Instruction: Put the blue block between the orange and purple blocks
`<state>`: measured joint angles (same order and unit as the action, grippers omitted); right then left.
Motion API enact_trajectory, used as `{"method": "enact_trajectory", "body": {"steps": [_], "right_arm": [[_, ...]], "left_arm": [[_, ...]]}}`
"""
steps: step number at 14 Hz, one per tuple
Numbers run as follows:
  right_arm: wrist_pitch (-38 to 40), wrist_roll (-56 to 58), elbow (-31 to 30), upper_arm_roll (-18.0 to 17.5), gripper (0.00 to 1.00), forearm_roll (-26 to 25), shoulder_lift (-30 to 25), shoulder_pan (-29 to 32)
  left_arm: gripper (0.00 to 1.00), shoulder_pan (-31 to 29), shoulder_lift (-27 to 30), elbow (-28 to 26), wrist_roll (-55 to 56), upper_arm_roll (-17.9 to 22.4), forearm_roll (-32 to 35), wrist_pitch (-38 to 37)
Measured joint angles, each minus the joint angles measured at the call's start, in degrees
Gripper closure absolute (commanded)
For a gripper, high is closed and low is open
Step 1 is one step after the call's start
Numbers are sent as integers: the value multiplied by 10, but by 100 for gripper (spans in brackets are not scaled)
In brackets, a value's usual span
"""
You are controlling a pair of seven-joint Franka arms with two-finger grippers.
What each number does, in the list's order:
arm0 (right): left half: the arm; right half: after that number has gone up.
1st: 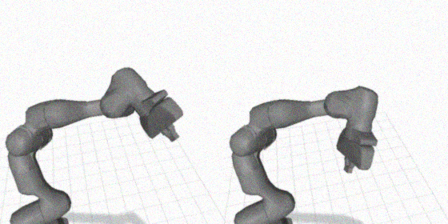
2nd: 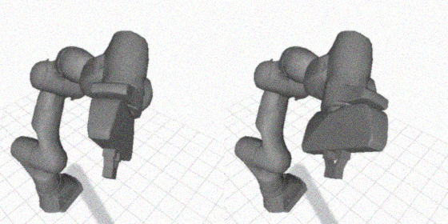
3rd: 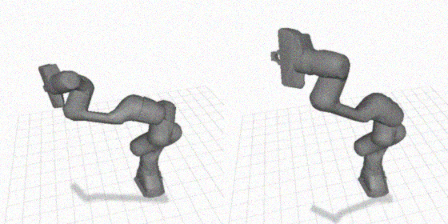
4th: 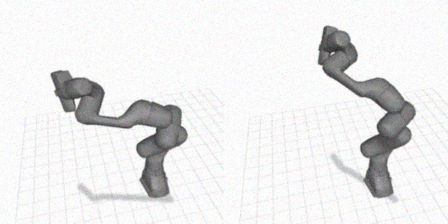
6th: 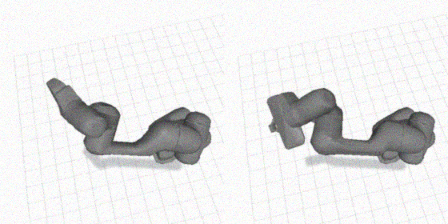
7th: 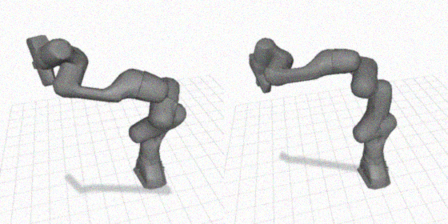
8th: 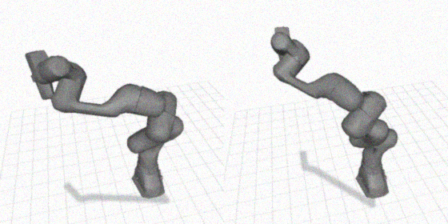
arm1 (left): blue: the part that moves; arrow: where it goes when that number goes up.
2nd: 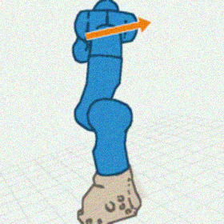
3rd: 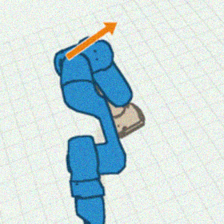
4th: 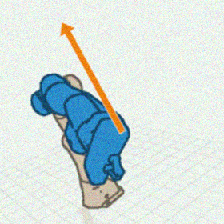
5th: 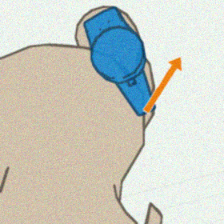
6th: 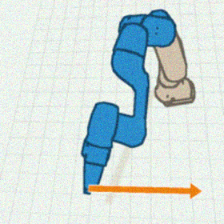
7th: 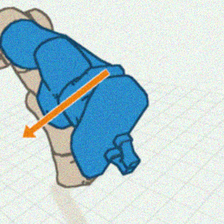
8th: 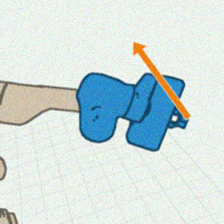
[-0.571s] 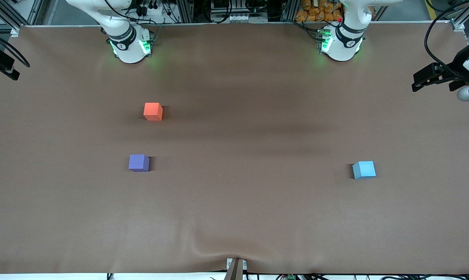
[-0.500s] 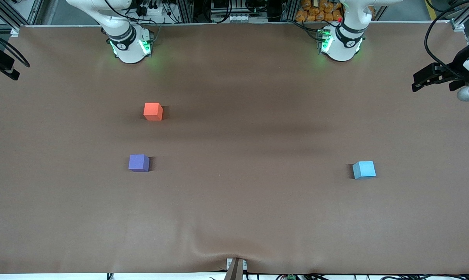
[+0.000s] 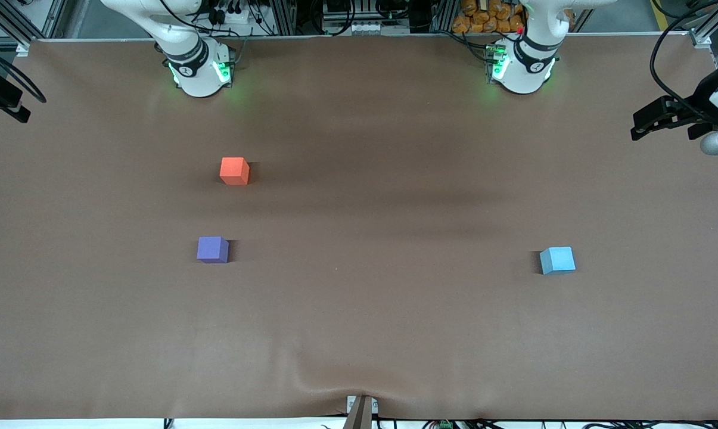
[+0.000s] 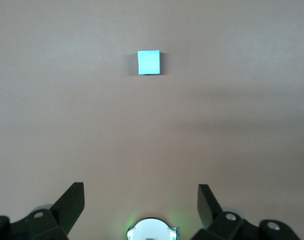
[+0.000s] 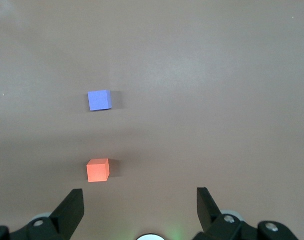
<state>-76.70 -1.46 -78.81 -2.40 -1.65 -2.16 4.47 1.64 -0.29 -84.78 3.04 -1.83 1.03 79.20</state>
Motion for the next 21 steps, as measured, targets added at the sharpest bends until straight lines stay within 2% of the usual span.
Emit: {"method": "enact_trajectory", "body": {"steps": [21], "right_arm": [[2, 0, 0, 0, 0, 1, 0, 0]], "left_arm": [[0, -3, -23, -1, 0, 0, 0, 5]]}}
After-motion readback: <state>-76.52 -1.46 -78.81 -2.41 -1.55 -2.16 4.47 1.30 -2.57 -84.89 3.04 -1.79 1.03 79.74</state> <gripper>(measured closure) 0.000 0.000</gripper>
